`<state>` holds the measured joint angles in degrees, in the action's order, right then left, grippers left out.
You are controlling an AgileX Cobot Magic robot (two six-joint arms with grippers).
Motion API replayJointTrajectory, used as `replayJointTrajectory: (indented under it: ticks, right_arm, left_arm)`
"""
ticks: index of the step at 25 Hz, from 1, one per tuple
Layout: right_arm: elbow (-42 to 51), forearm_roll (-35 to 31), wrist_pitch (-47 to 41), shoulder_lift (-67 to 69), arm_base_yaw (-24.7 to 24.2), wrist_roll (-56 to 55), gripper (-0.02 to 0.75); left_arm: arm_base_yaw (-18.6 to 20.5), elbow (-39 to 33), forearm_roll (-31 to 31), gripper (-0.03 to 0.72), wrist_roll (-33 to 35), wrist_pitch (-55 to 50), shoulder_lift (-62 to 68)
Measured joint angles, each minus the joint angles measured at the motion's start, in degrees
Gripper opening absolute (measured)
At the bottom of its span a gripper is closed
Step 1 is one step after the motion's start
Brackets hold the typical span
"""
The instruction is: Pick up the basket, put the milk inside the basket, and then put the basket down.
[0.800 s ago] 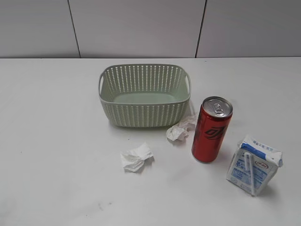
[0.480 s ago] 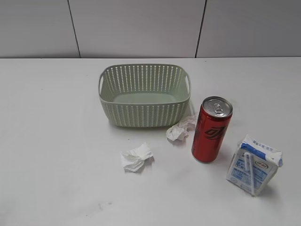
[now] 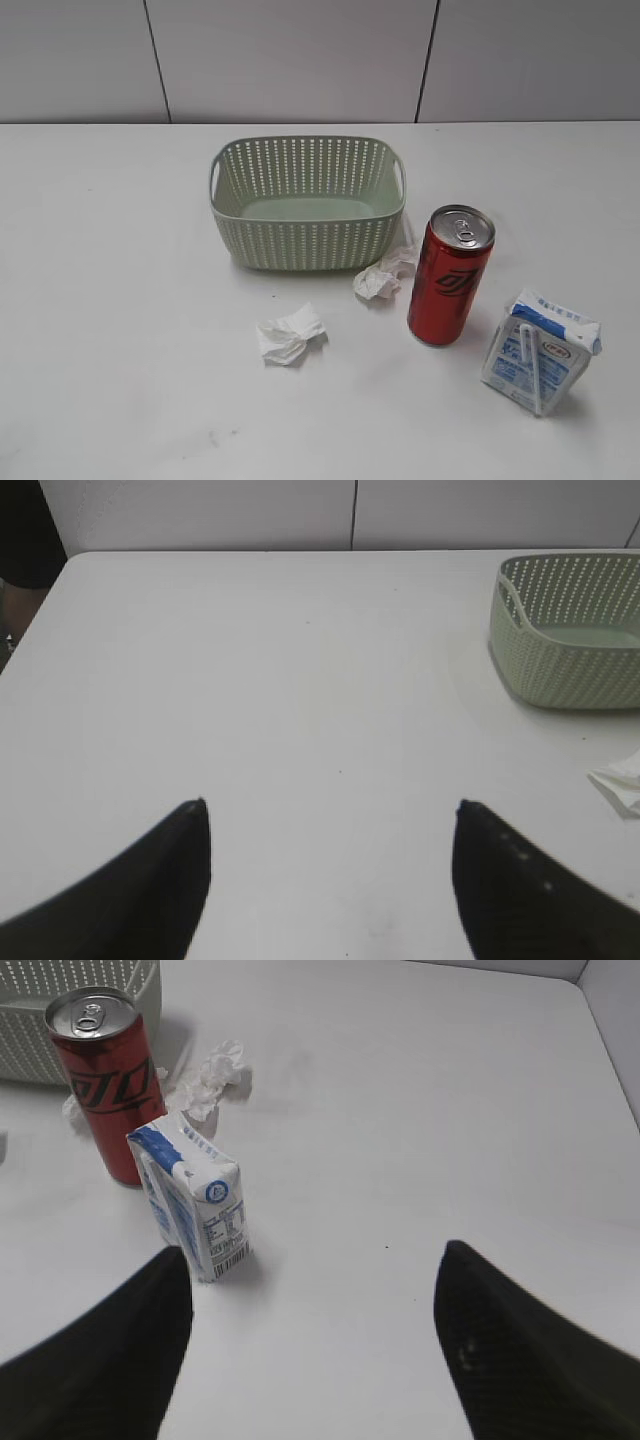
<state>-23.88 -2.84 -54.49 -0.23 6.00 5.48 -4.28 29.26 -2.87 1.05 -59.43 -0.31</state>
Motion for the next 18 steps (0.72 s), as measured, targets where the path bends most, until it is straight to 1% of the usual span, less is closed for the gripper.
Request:
replayJointTrajectory:
  ticks: [4,9,13,18]
  right_arm:
    - [0.0,0.0,0.0,0.0,0.0,0.0,0.591]
    - [0.0,-0.43,0.02,0.0,0.0,0.0,0.591]
    - [0.0,-0.69,0.02,0.0,0.0,0.0,0.591]
    - [0.0,-0.85,0.07,0.0,0.0,0.0,0.59]
  left_arm:
    - [0.0,1.11,0.07,0.571,0.44,1.99,0.49]
    - [0.0,3.8,0.07,0.571,0.55,5.6,5.75]
    - [0.0,6.25,0.07,0.571,0.6,8.51,12.14]
    - [0.0,10.5,0.07,0.571,0.6,10.9,23.25]
